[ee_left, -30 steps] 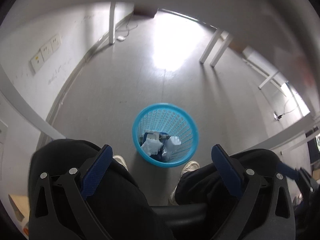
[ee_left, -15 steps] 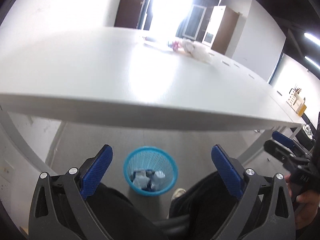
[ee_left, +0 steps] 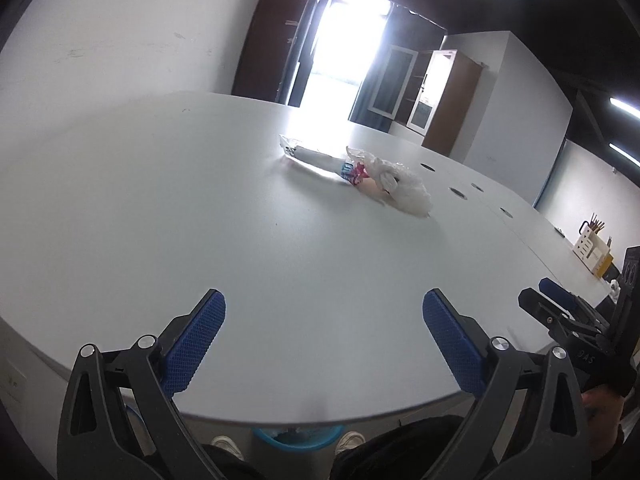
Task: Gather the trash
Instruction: 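Raise both open tools from the wastebasket toward the table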
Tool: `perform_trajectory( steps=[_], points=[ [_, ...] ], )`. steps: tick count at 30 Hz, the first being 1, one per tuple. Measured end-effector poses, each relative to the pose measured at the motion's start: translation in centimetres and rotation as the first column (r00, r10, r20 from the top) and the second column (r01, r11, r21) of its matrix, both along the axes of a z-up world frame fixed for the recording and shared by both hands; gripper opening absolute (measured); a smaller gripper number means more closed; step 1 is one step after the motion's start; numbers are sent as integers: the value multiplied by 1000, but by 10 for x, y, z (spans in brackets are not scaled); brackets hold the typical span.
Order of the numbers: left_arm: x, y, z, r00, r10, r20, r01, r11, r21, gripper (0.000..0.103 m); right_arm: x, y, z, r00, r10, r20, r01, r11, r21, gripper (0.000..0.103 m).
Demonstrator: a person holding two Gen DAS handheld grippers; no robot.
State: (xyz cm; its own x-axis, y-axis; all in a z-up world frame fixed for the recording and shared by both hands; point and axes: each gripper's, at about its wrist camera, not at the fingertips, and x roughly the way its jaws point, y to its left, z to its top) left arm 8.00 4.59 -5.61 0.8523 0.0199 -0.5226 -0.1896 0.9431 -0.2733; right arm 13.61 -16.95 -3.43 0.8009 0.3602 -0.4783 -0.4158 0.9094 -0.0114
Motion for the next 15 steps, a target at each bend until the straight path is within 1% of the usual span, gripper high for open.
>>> perform_trajectory(
  steps=[3,13,15],
  points=[
    [18,5,8,1000,11,7,-11,1000,3,97,23,4,8,1000,-1,-5,1,1000,14,94],
    [93,9,34,1000,-2,15,2,1000,14,97,90,31,32,1000,13,7,-13,1000,-5,94],
    [110,9,33,1000,-9,-12,9,1000,5,97,103,35,32,1000,6,13,-6,1000,-17,94]
  ],
)
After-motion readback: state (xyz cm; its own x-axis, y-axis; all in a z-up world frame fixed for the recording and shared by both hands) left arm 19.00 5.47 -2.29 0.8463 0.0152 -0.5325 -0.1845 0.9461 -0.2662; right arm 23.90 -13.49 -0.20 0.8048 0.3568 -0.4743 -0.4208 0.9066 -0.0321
